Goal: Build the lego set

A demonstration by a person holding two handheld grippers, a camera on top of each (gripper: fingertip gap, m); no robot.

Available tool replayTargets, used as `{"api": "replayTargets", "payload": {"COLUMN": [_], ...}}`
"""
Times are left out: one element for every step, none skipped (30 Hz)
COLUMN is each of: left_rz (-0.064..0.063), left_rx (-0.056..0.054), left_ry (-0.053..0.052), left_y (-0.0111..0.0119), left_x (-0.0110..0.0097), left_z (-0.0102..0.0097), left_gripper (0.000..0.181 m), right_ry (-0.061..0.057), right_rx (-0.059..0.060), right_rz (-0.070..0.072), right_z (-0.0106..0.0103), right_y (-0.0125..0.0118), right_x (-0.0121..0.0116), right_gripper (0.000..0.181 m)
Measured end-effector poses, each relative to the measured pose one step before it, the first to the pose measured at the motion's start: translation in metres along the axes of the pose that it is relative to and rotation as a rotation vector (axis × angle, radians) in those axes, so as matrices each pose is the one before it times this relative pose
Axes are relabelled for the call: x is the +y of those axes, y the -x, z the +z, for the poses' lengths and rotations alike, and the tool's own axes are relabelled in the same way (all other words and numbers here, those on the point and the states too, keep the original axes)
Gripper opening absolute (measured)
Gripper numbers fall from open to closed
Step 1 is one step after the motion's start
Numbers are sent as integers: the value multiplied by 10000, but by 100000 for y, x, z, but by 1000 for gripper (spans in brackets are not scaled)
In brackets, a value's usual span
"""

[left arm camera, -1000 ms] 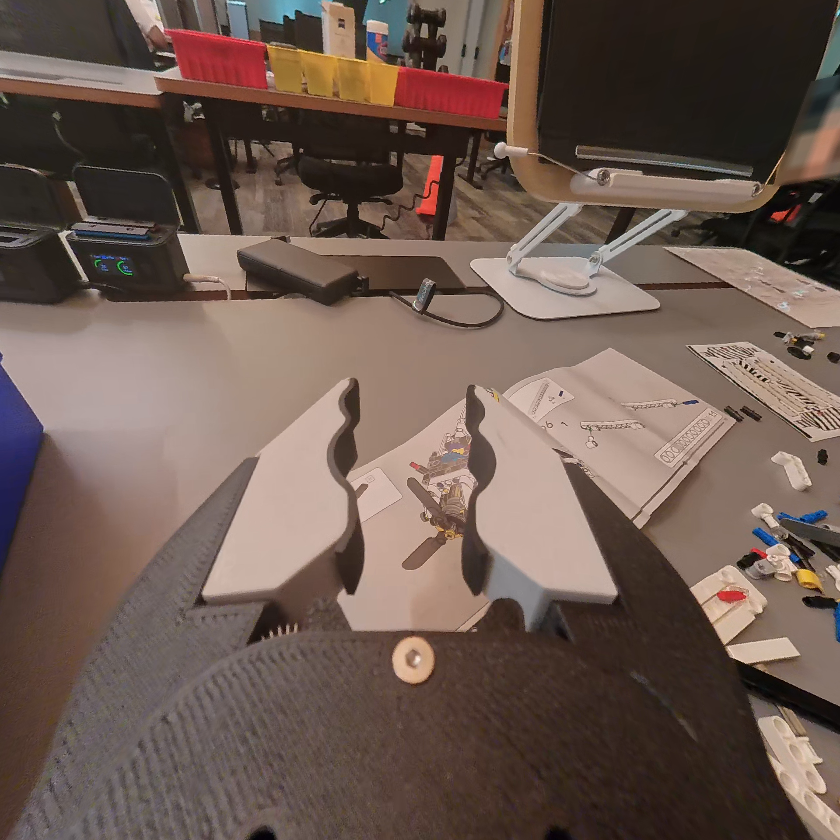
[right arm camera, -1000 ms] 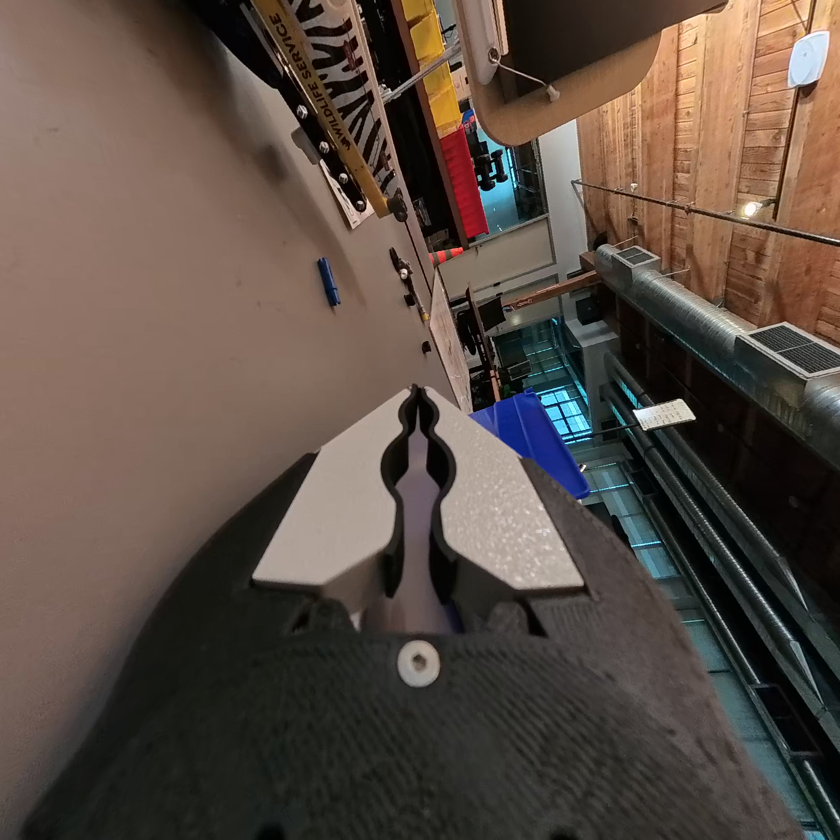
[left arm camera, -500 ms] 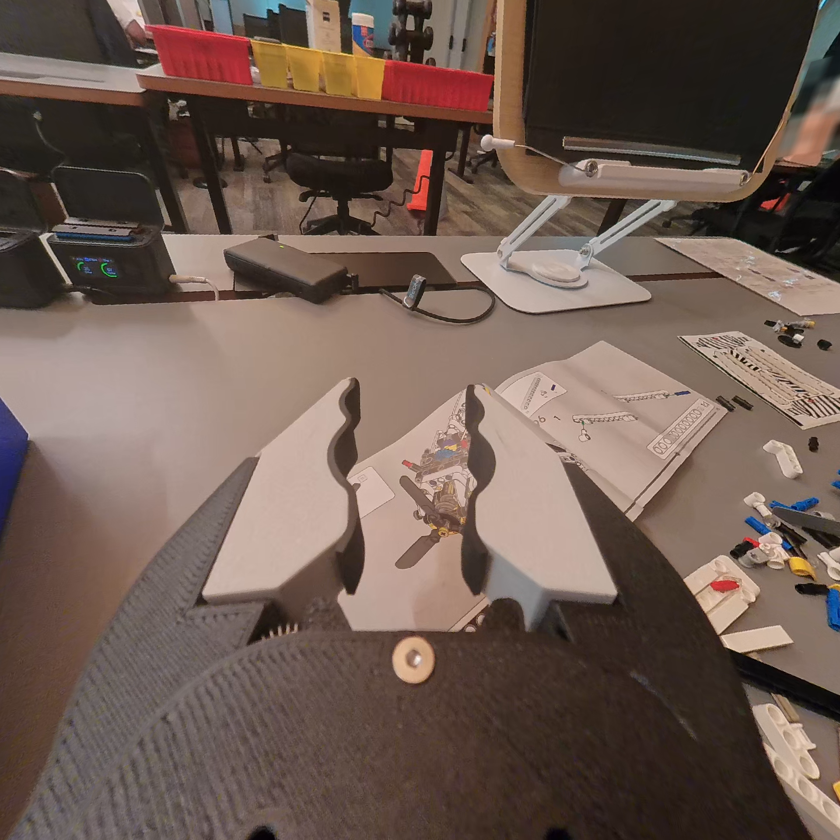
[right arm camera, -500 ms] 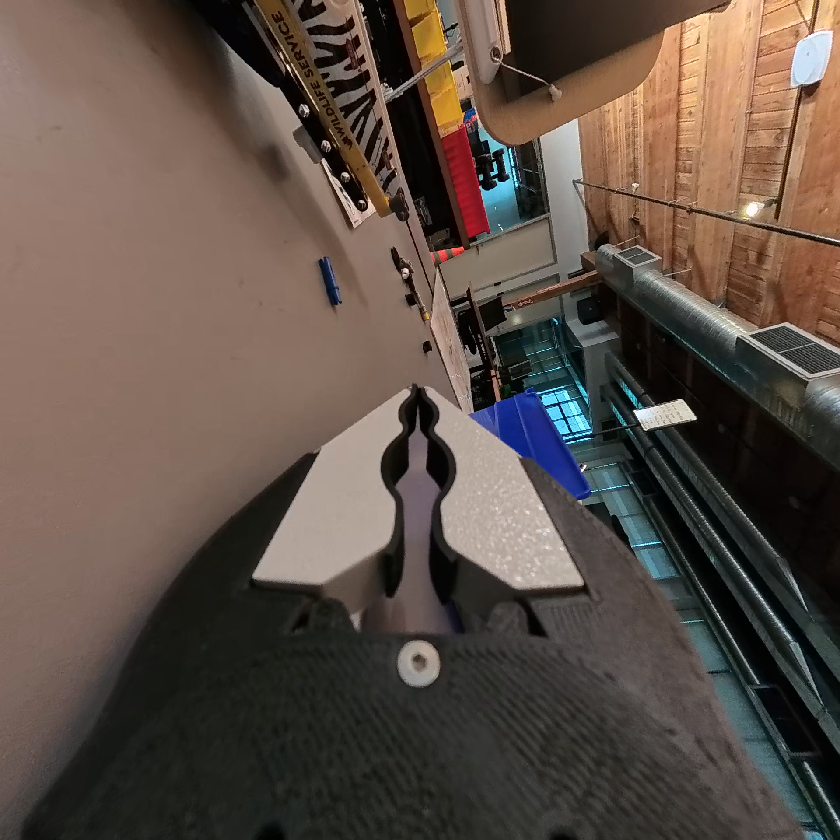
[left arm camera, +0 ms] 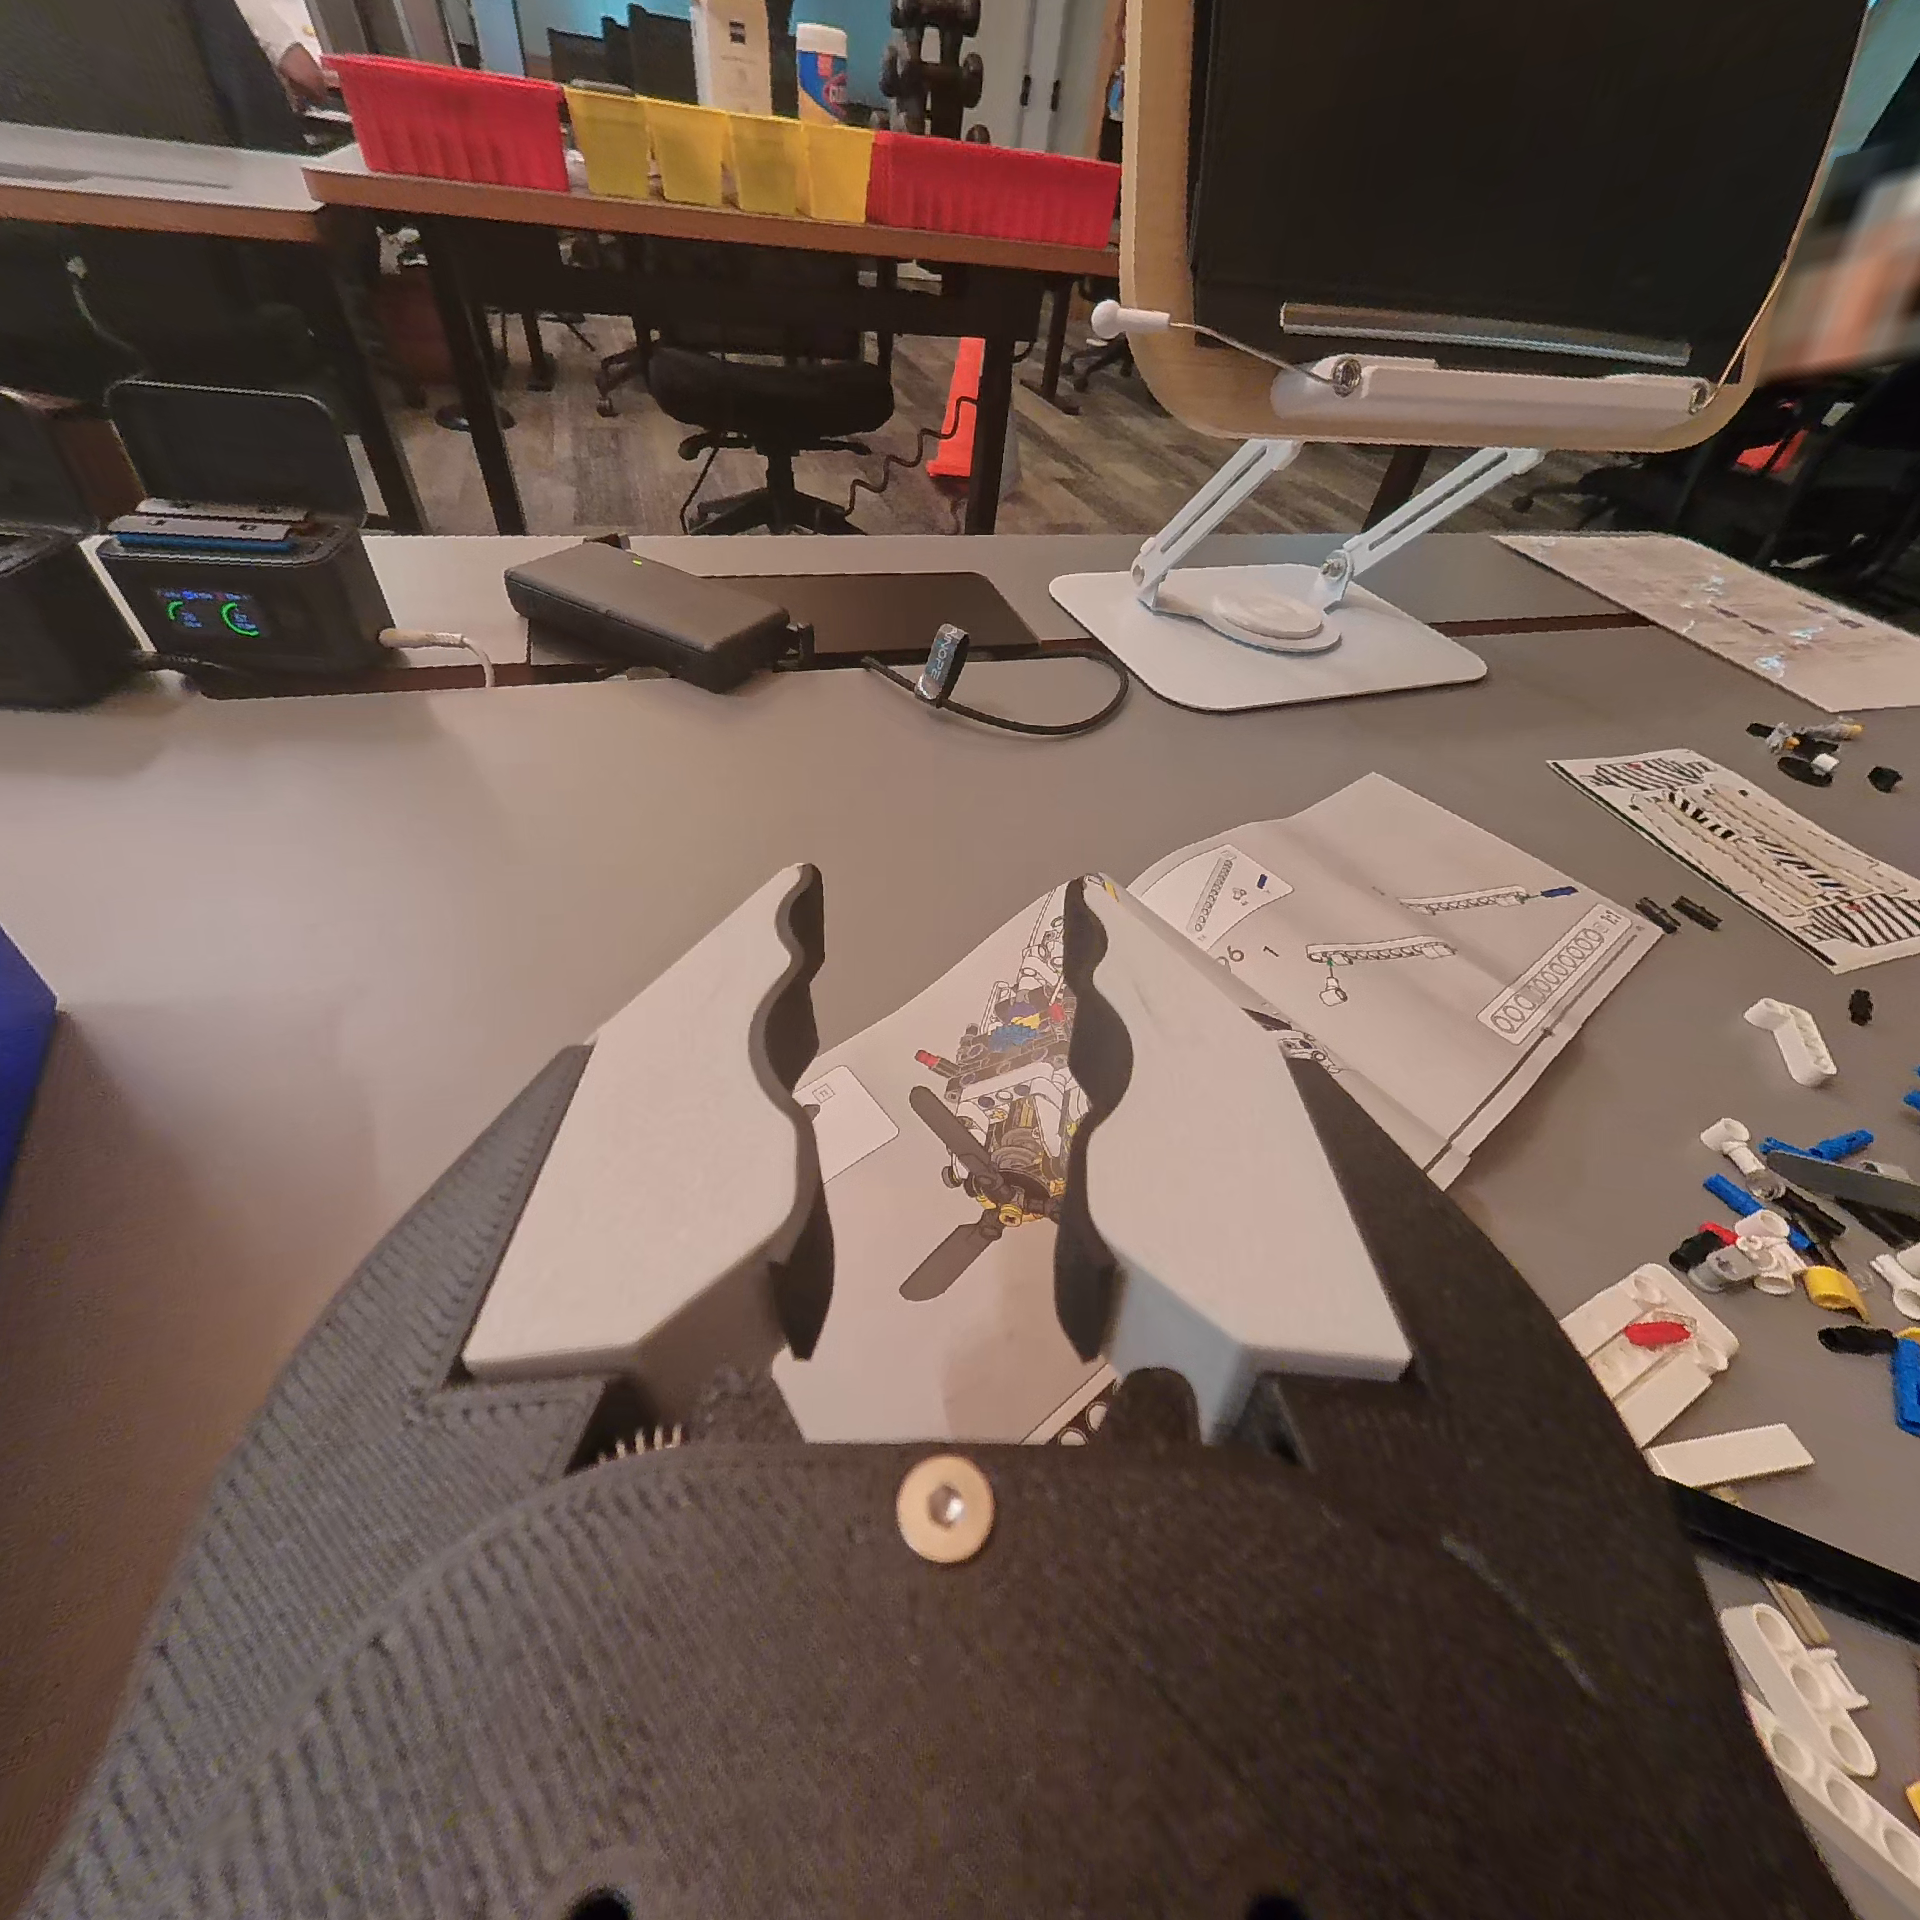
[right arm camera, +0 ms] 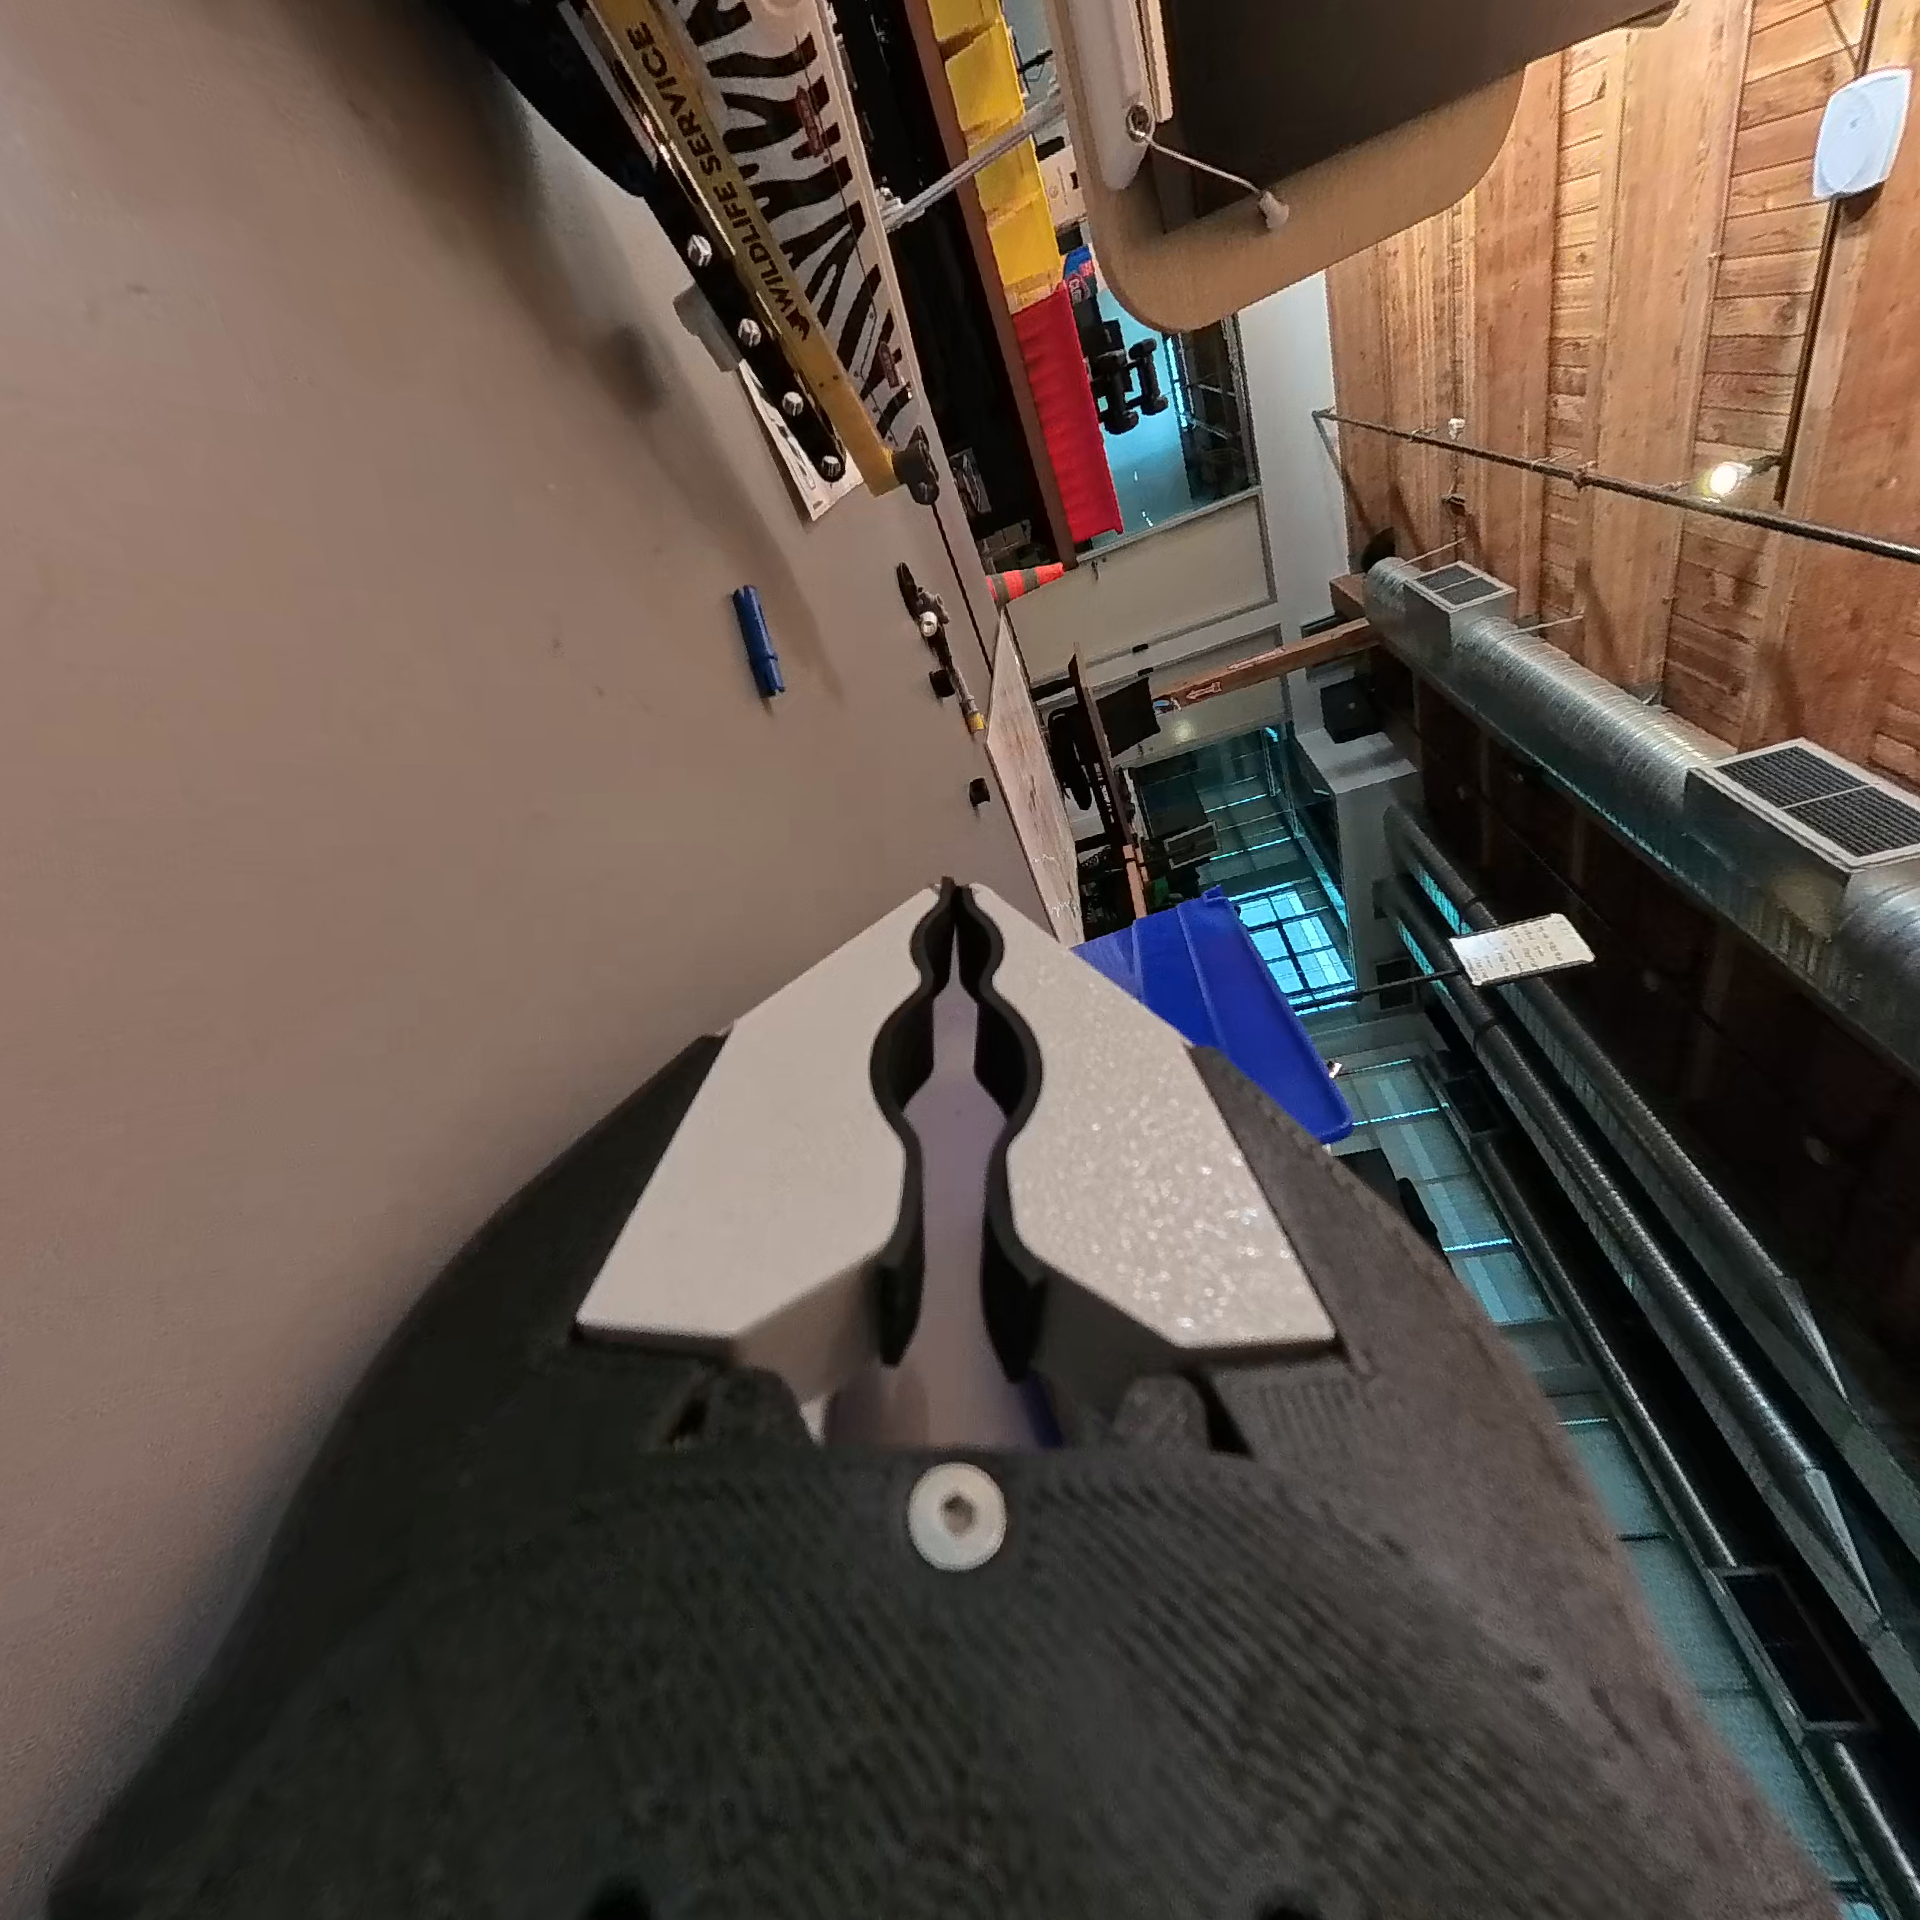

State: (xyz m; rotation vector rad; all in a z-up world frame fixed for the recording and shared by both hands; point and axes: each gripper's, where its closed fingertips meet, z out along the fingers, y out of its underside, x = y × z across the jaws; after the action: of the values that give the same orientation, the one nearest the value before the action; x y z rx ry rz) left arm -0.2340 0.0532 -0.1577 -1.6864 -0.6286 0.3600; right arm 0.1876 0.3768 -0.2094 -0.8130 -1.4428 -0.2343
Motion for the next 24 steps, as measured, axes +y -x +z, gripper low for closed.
{"api": "replayTargets", "payload": {"left_rz": [-5,-13,-17,-19,-23,-27,-22,-10,-2,10,15,5,-2,-6,-5,-6,-5,1,-5,-26,-48,-54,-49,-59], "left_rx": [5,-1,-13,-4,-1,-1,5,11,1,-12,-2,-2,-6,-13,-16,-28,-64,-107,-101,-85,-64,-75,-69,-76], "left_ry": [1,3,-14,-26,-27,-15,-5,1,5,-6,-6,0,-3,-14,-32,-43,-52,-75,-86,-112,-122,-119,-112,-101], "left_y": [-3,7,32,29,27,22,6,0,-9,8,-10,1,7,15,39,42,111,177,183,173,140,182,173,189], "left_x": [0,13,-18,-43,-43,-20,-9,8,6,-5,-15,-1,-4,-35,-57,-77,-97,-133,-157,-204,-217,-209,-202,-190], "left_z": [5,-2,-9,-18,-26,-11,-2,5,5,-7,-1,8,2,-16,-28,-41,-61,-82,-99,-100,-121,-124,-120,-128], "left_gripper": [44,44,44,44,44,45,45,45,45,44,45,45,45,45,45,45,45,45,45,45,44,44,43,41], "right_ry": [1,1,1,1,0,1,2,1,1,2,2,2,1,0,-2,-1,2,2,0,-2,0,2,1,-2], "right_rx": [-1,-1,-1,-1,0,-1,-3,-3,-2,-2,-2,-2,-2,-1,0,0,-2,-3,-1,1,0,-2,-1,1], "right_rz": [-1,-1,-2,-1,0,-1,-2,-2,-1,-1,-1,-1,-2,-1,0,0,-1,-2,0,1,0,-1,-2,1], "right_z": [0,0,0,-8,-6,0,5,-7,-2,-1,0,-1,-1,0,1,-8,-1,5,-1,1,-8,-1,0,1], "right_y": [1,1,10,-1,4,1,0,5,-3,2,11,2,1,1,0,-11,3,8,-8,0,-1,2,0,-1], "right_x": [1,1,5,7,-7,1,10,-5,14,2,6,2,2,1,-2,2,3,14,-3,-2,6,3,1,-2], "right_gripper": [0,0,0,0,0,0,0,0,0,0,0,0,0,0,0,0,0,0,0,0,0,0,0,0]}}
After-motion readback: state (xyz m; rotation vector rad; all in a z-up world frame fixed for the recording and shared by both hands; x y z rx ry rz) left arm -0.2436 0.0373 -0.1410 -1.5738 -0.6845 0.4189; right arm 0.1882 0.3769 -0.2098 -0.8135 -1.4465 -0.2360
